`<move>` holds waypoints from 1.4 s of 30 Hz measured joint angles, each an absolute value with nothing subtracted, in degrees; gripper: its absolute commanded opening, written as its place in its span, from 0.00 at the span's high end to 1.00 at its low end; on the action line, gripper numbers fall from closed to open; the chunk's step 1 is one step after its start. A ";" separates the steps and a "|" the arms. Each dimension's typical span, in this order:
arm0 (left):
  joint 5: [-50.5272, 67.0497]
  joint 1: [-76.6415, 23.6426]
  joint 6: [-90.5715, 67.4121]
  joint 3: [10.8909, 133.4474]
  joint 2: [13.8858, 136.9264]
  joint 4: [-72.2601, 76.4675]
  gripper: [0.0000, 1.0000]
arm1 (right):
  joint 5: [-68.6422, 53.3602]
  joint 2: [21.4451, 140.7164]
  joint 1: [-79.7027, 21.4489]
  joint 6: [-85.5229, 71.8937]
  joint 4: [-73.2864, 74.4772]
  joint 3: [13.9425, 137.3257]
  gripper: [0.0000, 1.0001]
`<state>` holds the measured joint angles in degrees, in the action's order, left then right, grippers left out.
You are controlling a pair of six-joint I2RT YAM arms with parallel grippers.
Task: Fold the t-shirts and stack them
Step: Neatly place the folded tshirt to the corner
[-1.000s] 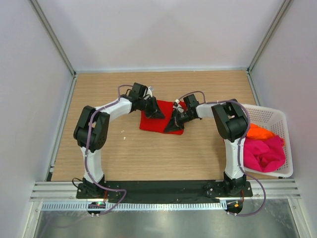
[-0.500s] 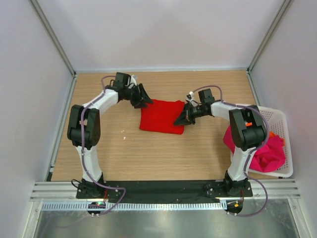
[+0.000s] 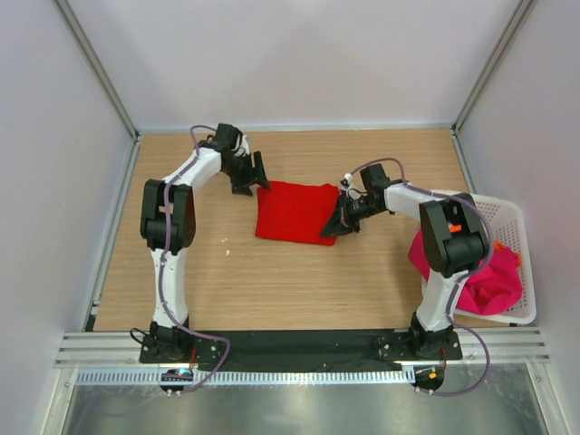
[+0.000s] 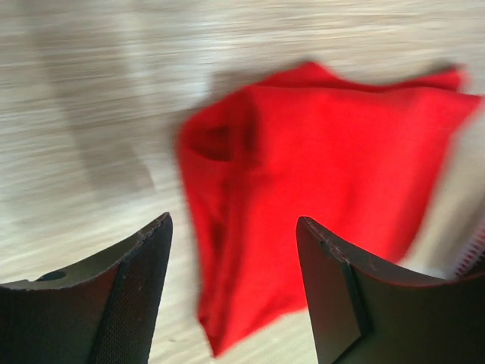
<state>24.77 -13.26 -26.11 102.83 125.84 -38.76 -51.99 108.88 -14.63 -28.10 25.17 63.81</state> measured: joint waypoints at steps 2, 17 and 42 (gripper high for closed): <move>22.09 -13.52 -25.30 103.07 127.35 -40.01 0.32 | -51.03 105.71 -14.63 -27.11 27.88 65.63 0.99; 7.66 -18.68 -23.55 101.62 127.74 -37.15 0.31 | -49.30 89.12 -14.61 -26.57 33.01 61.98 0.99; 16.56 -18.68 -25.76 104.12 130.41 -32.64 0.36 | -49.15 86.67 -14.63 -26.44 33.54 58.15 0.99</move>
<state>16.56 -18.68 -25.76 104.12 130.41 -32.64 -49.15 86.67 -14.63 -26.44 33.54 58.15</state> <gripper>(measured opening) 0.660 0.039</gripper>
